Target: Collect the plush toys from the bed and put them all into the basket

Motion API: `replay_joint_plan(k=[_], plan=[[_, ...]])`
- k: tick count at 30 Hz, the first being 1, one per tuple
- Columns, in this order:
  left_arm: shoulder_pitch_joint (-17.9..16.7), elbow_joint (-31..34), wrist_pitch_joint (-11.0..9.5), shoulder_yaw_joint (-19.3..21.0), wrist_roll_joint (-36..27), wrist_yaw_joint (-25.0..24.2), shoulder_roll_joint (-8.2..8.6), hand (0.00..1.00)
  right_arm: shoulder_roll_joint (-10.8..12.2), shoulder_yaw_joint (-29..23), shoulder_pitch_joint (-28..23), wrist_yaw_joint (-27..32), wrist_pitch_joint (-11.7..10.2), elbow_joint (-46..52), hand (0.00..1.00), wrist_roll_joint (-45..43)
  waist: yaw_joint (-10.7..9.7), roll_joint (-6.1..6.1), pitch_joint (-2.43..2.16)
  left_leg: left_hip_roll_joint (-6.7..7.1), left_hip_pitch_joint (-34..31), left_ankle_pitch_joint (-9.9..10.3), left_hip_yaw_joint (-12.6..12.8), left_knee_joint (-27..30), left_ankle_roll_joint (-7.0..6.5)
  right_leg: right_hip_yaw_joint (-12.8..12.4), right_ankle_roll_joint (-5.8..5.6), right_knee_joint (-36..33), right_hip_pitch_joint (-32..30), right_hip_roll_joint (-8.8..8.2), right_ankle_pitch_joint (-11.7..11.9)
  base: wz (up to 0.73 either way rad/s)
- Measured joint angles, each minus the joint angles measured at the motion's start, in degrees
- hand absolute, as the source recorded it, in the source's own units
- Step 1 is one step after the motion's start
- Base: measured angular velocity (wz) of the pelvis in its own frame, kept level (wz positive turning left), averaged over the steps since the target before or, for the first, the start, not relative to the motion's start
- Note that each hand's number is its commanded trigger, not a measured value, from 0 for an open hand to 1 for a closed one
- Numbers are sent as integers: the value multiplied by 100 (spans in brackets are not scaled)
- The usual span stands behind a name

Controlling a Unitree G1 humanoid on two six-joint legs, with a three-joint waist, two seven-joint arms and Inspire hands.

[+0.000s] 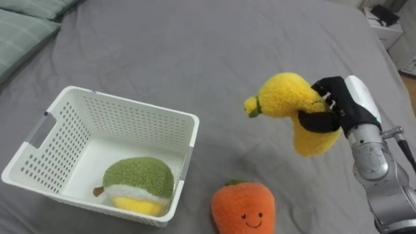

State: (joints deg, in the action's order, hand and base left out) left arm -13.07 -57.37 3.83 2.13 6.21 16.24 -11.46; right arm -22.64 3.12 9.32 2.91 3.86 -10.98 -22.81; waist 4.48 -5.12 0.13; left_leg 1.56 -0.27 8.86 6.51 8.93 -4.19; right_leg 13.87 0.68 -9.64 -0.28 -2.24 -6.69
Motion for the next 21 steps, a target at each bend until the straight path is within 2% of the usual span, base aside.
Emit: replay_joint_plan(k=[6,10,14,16,21], plan=[[8,5,1,5,117,87,81,0,18,0,1,-349,-1,796,100,5,12,18,11,-3,99,0,14,-46,0,-30,-2,7,74,9,-1,-2],[32,7,3,14,459,102,84,0,32,36,0,-592,129,1300,100,-21,161,16,11,-17,165,0,128,-112,2,-158,-2,-2,66,31,-1,-15],[108,2,57,47,742,100,120,0,52,39,1,-756,215,1659,100,-95,221,-8,15,-18,221,4,114,-129,5,-157,-4,6,141,35,-3,-1],[145,-3,122,49,835,77,149,0,148,41,2,-893,277,1865,100,-131,242,-36,0,-17,223,3,106,-128,5,-147,-4,5,146,33,-3,2],[233,-3,219,110,970,7,210,0,323,71,12,-1243,382,2166,100,-232,378,-35,1,-14,244,3,107,-128,5,-151,-5,5,143,33,-3,0]])
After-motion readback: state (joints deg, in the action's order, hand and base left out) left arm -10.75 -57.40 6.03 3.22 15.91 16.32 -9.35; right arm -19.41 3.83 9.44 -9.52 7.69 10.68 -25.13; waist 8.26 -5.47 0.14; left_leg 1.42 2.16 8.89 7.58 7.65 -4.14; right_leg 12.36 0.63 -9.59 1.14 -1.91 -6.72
